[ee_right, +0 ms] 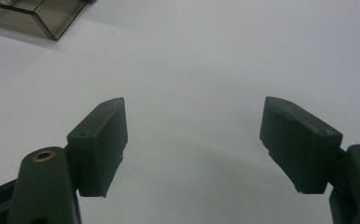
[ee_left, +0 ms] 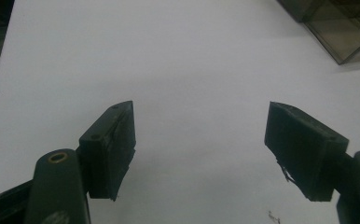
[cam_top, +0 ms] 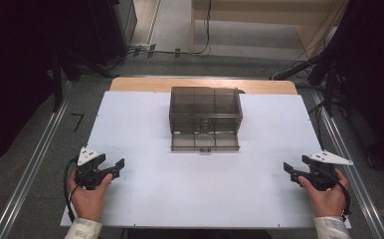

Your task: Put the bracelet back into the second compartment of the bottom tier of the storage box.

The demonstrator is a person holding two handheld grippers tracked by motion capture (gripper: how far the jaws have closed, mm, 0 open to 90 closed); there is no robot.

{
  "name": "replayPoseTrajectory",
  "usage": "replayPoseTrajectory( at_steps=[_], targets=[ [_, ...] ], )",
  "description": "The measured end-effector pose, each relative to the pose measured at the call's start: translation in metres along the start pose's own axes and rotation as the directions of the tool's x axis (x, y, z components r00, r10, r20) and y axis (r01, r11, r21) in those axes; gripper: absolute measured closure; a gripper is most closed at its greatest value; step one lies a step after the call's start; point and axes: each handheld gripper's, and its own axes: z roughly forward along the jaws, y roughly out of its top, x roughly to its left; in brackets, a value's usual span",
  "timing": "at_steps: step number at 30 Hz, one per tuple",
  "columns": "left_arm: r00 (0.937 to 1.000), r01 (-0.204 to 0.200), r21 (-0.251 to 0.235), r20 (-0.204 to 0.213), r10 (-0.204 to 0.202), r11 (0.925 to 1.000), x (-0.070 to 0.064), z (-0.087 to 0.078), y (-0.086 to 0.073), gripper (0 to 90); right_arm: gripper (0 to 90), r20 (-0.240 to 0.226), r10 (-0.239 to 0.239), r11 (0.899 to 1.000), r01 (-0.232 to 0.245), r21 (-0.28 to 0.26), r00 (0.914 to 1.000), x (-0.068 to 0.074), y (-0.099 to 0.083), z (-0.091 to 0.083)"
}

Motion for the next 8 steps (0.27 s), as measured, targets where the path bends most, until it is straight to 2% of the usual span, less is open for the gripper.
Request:
replayPoseTrajectory(
  at_steps=[8],
  targets=[
    [1.0,0.001,-0.002,0.001,-0.001,1.0,0.0001,-0.0002,0.0,25.0,21.4,0.022,0.005,1.0,-0.005,0.012,0.9997,-0.0042,-0.0058,-0.004]
  ],
)
